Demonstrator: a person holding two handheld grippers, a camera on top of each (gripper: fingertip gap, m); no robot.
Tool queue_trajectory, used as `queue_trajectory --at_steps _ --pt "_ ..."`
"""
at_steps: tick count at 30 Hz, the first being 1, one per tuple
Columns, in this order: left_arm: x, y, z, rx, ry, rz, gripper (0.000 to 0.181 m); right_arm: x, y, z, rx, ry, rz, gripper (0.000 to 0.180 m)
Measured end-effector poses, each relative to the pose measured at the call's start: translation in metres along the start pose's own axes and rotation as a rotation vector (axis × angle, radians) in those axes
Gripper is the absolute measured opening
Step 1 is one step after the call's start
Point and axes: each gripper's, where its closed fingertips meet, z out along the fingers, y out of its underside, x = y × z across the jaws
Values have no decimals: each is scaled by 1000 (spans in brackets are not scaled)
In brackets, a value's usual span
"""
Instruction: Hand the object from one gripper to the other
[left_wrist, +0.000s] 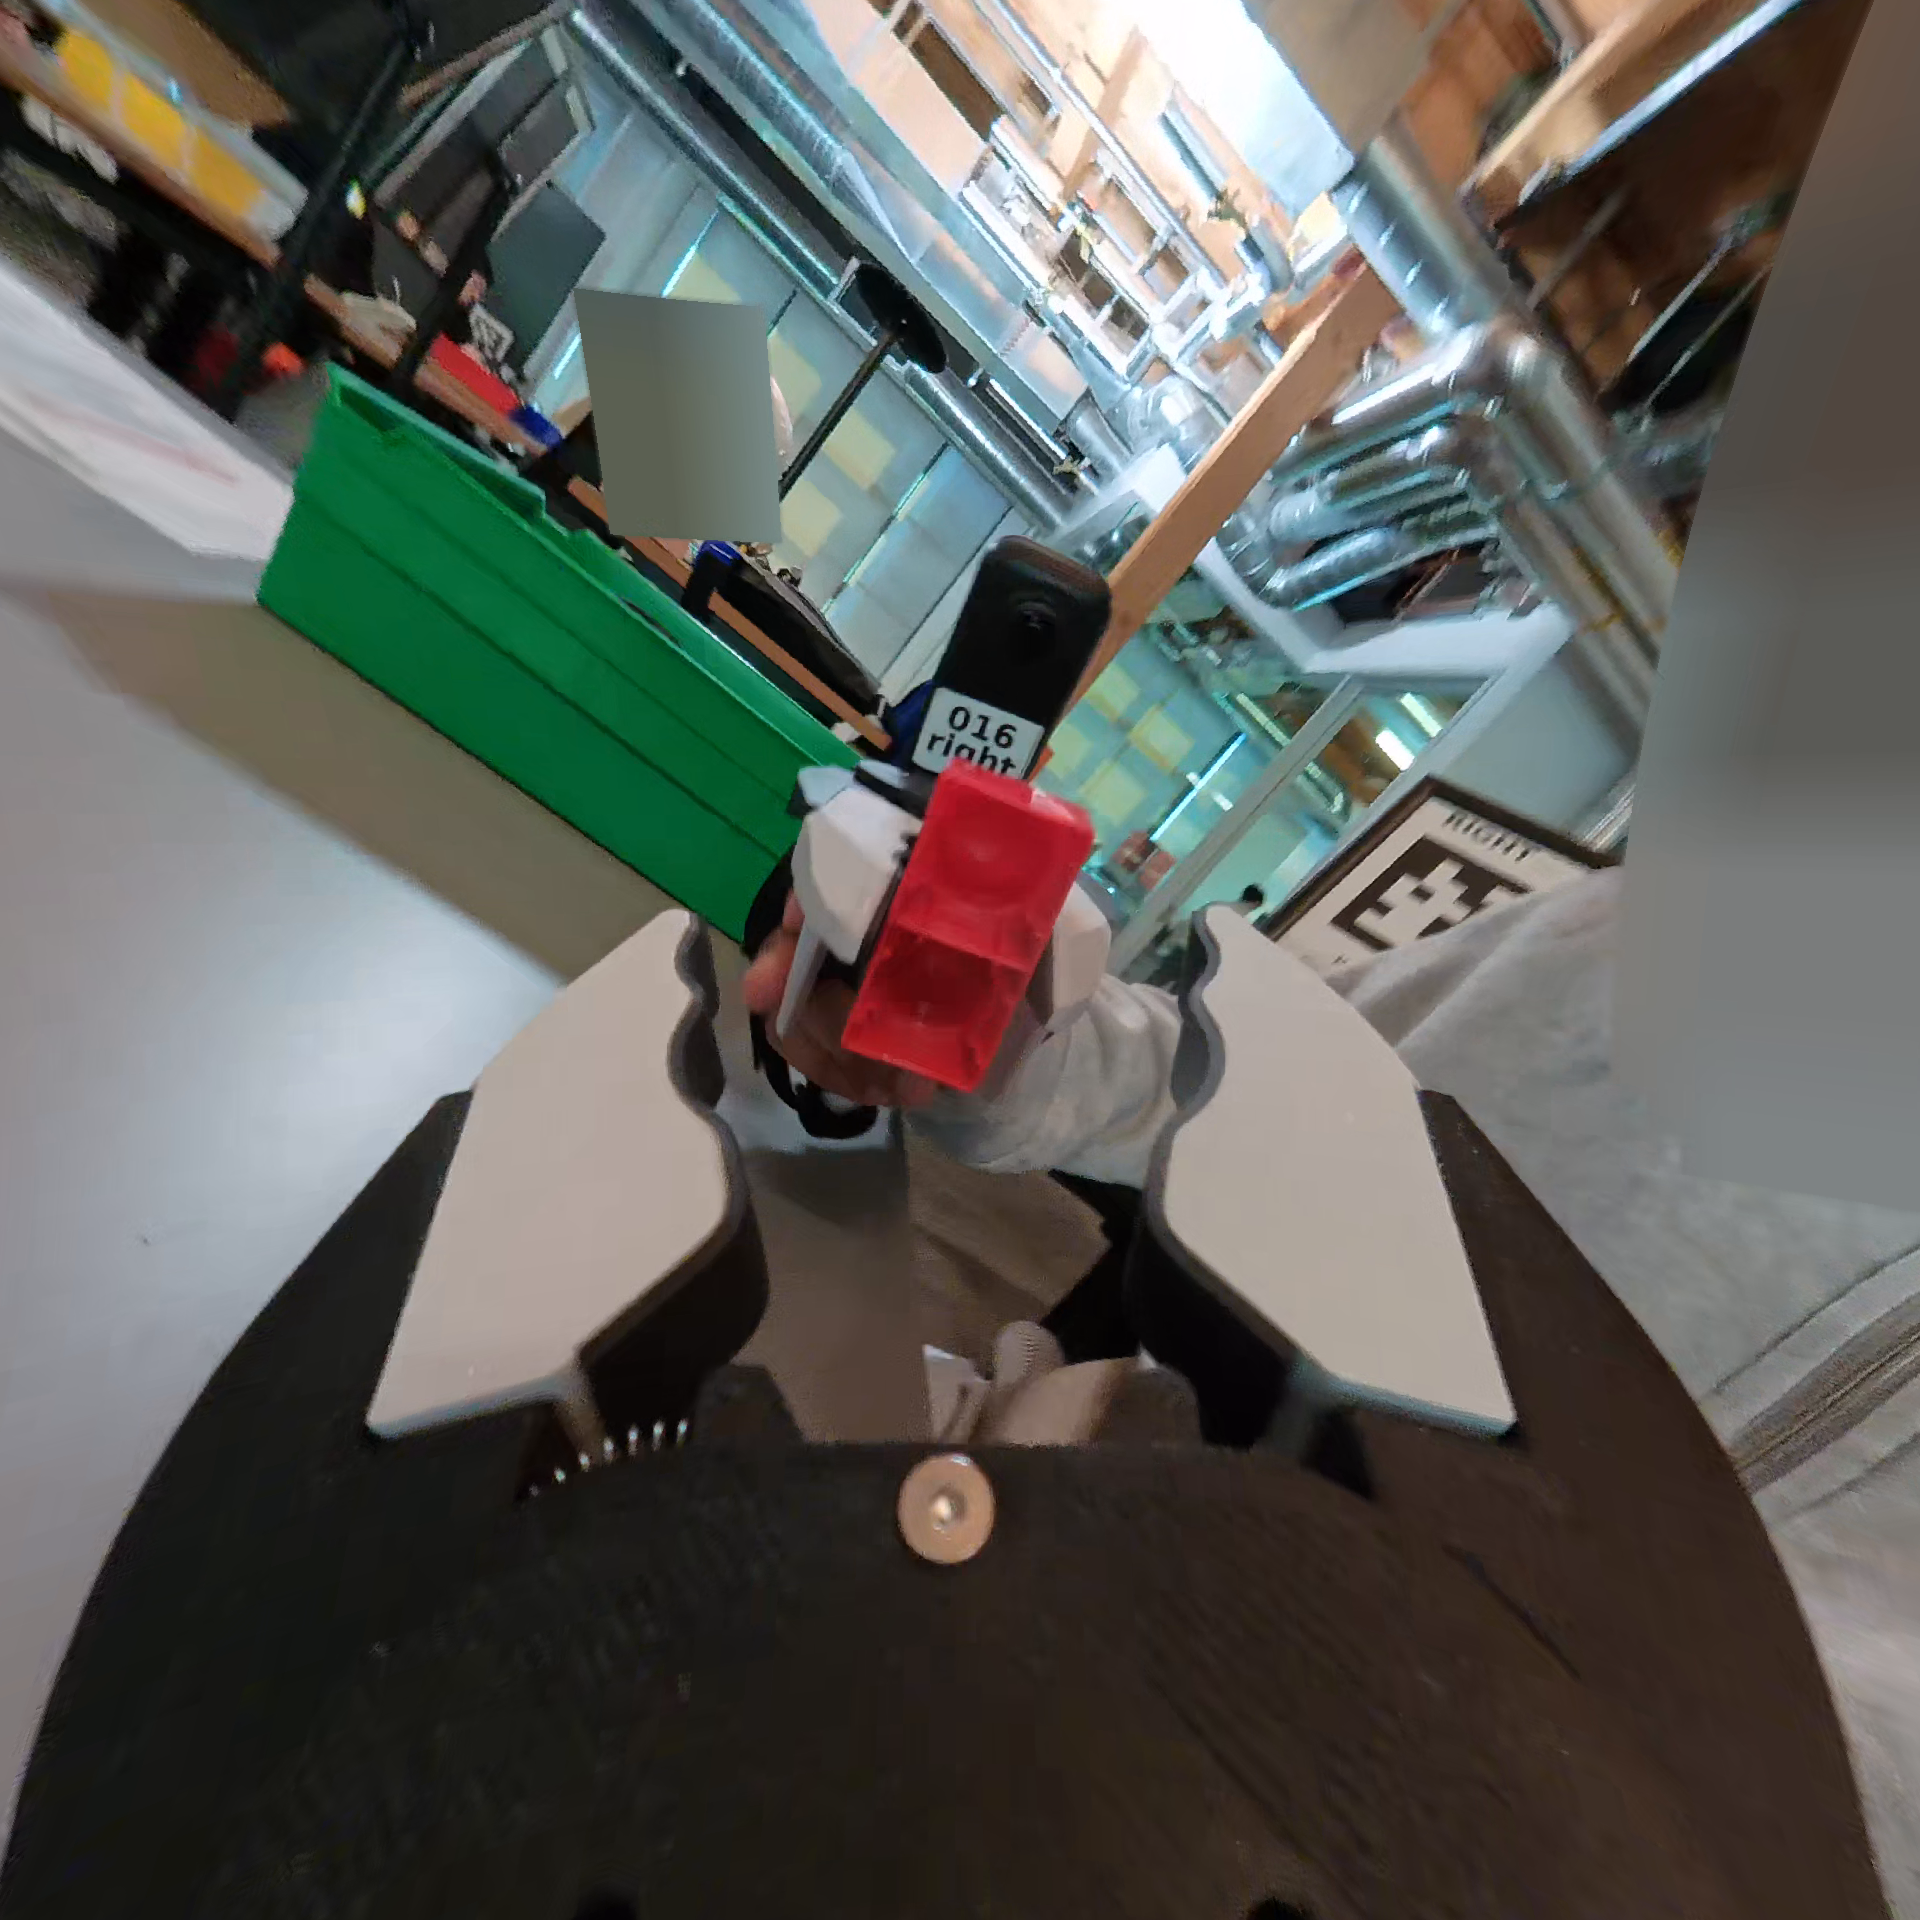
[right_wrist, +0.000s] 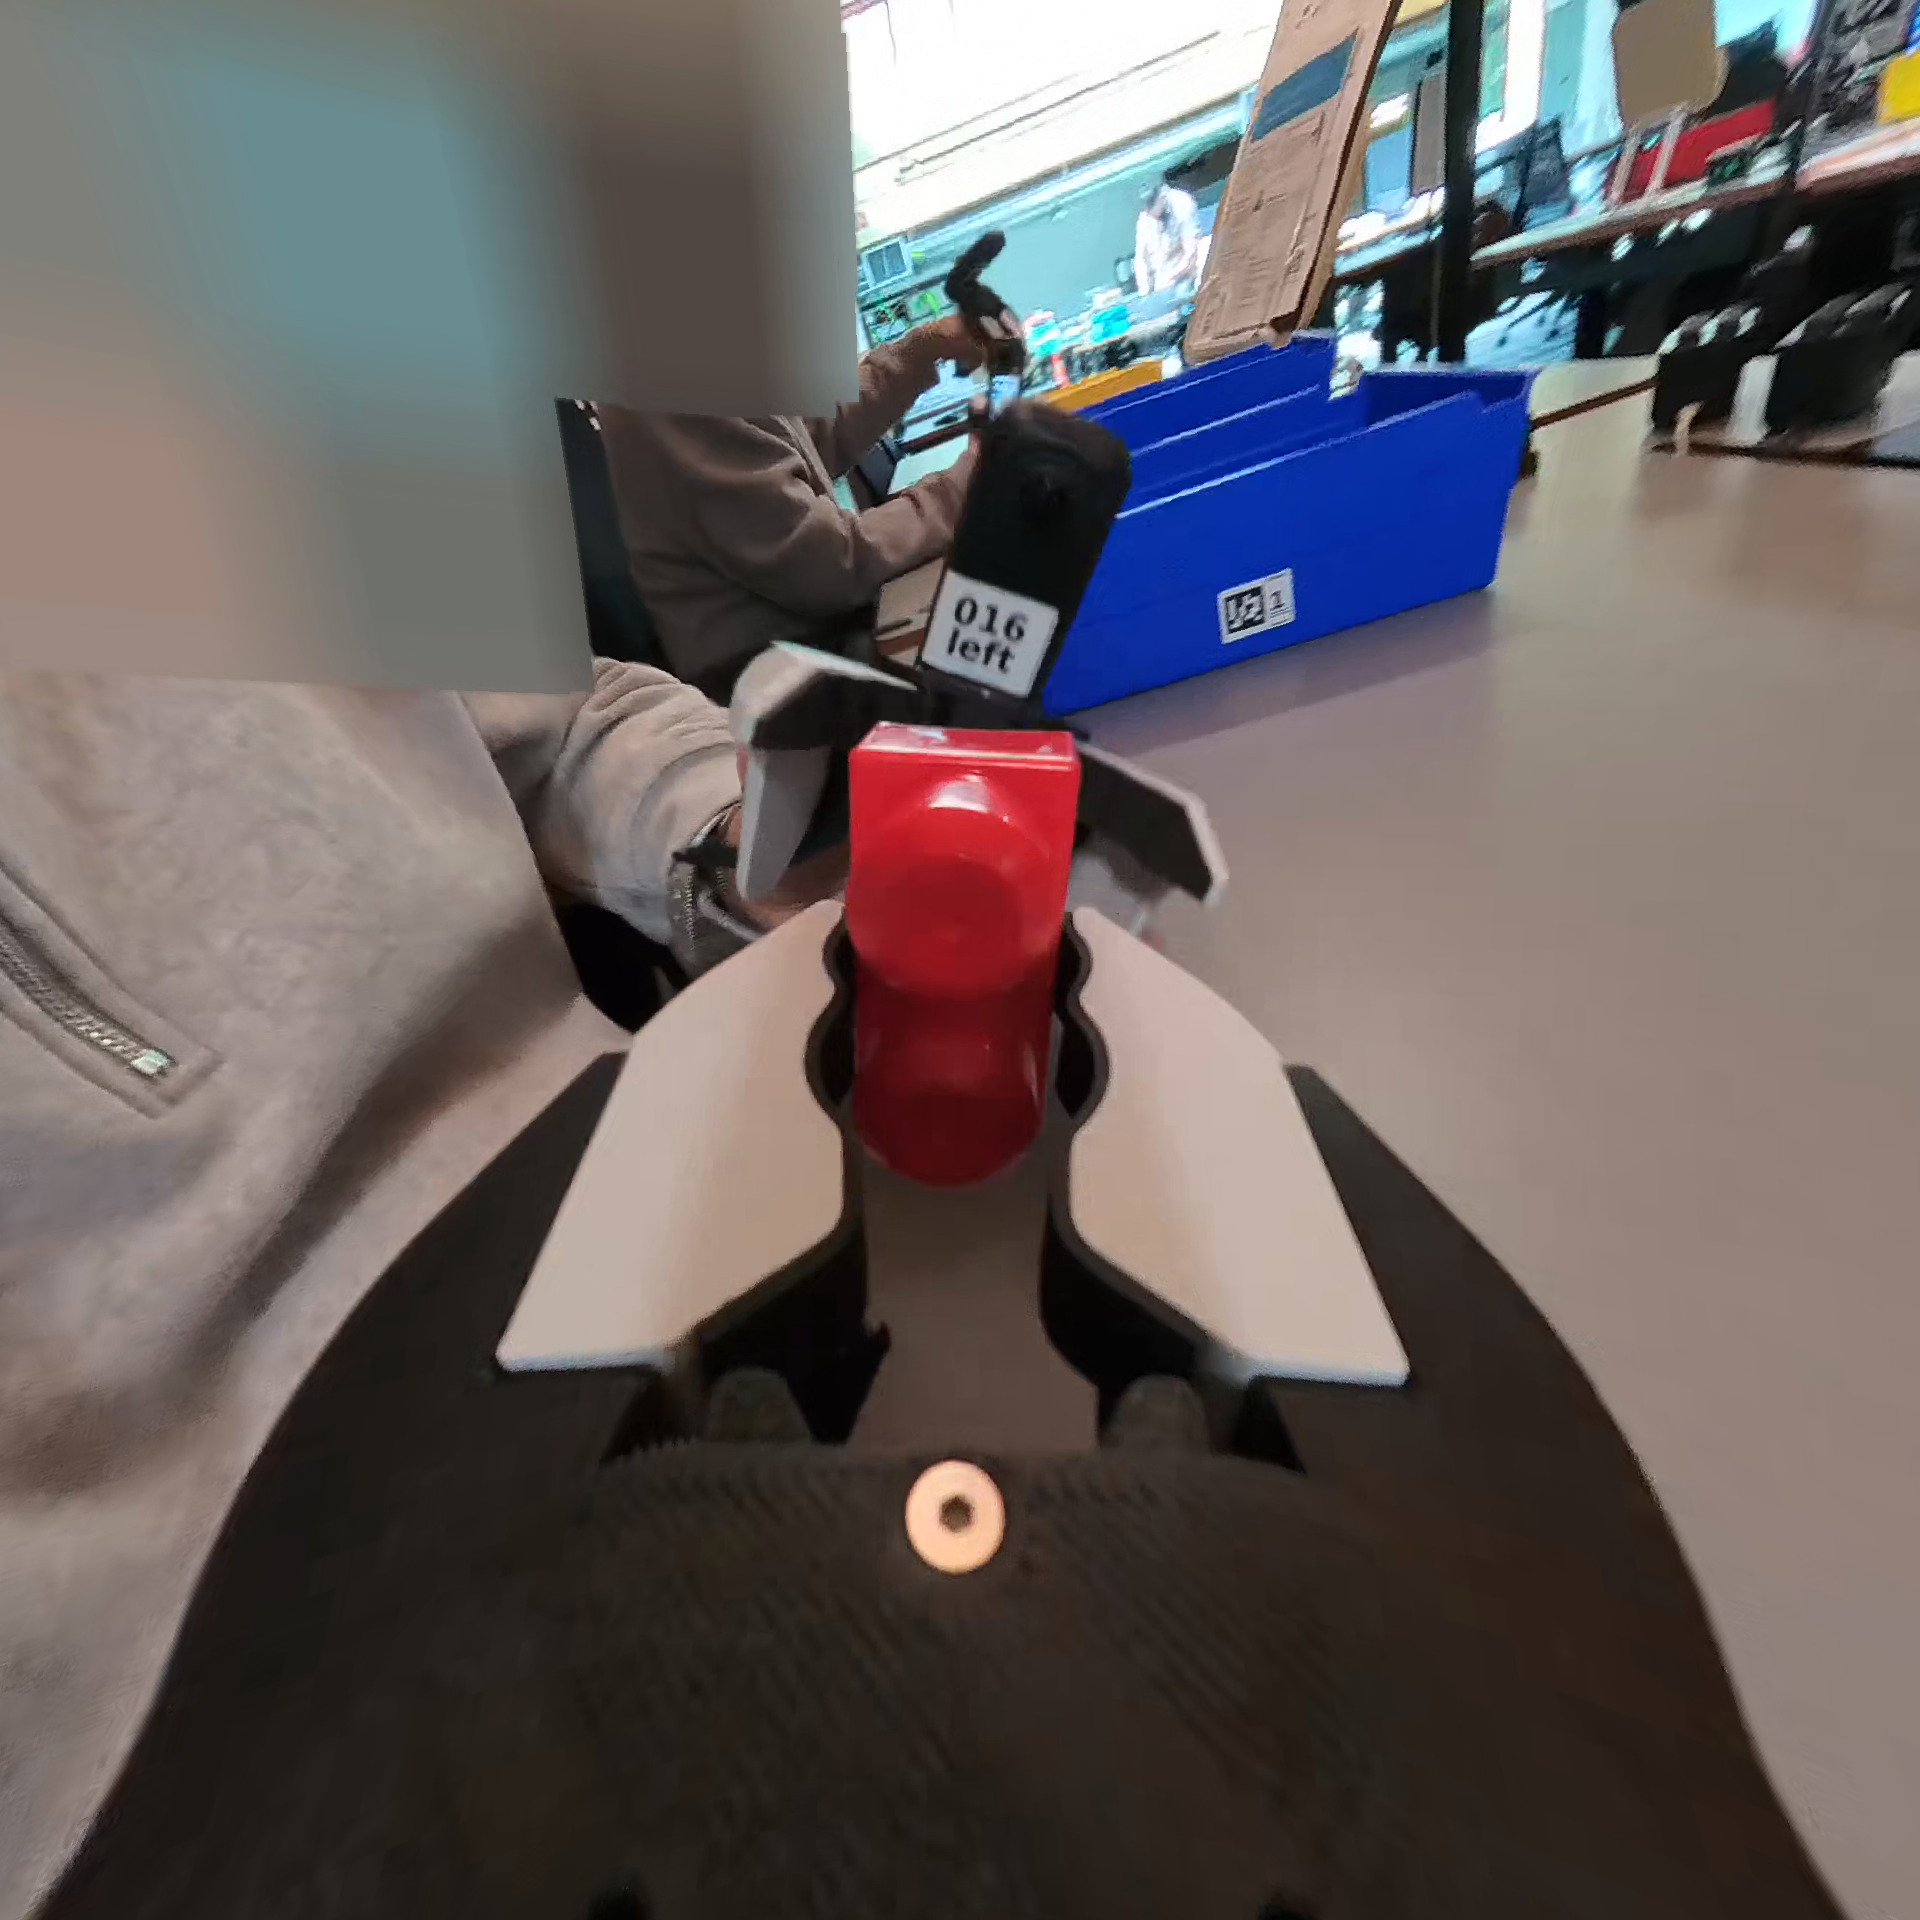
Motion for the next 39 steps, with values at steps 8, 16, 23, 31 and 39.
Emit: queue_trajectory --at_steps 8,16,23,31,39 --pt "21 12 5 -110 17 312 60 -16 18 19 -69 -105 102 37" --pt "19 15 3 -153 -11 361 35 -19 22 24 -85 -116 71 37" --pt "14 7 -1 -127 -10 234 35 -1 5 16 15 34 -239 109" --pt "-4 12 -6 -79 113 -372 35 -5 17 12 -138 141 -833 104" --pt "1 21 -1 -92 177 -514 35 -19 32 28 -162 71 -771 100"
